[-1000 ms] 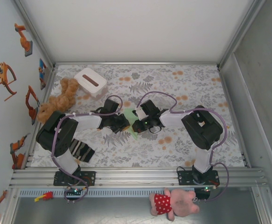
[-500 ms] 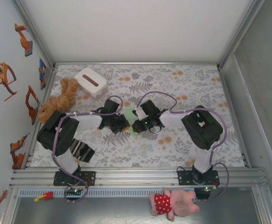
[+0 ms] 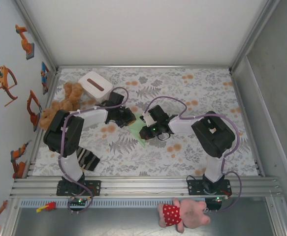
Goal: Fold a paper plane with a square sheet of paper (pick it up from the middle)
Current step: Third fold the triangle at the center of the table.
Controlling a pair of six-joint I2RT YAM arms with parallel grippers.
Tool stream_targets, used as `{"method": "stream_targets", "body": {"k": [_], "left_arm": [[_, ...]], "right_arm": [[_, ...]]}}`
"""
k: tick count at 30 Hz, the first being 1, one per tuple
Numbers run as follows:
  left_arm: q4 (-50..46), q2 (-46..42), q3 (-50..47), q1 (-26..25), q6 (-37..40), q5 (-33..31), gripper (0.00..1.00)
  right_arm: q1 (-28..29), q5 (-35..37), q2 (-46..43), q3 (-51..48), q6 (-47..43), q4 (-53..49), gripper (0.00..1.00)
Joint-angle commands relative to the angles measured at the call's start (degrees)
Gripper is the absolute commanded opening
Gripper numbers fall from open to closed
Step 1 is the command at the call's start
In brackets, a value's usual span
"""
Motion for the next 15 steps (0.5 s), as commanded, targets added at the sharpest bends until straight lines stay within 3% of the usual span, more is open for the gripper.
{"method": "stream_targets", "body": {"k": [1, 15], "left_arm": [[-4.8, 3.2, 3.8, 0.5, 3.8, -0.5, 0.15], [-14.4, 12.0, 10.5, 0.5, 7.6, -0.6, 0.13]], "right_arm": [[-0.5, 0.9, 1.3, 0.5, 0.6, -1.2, 0.0], [-0.7, 1.4, -0.5, 0.4, 0.9, -1.4, 0.0]]}}
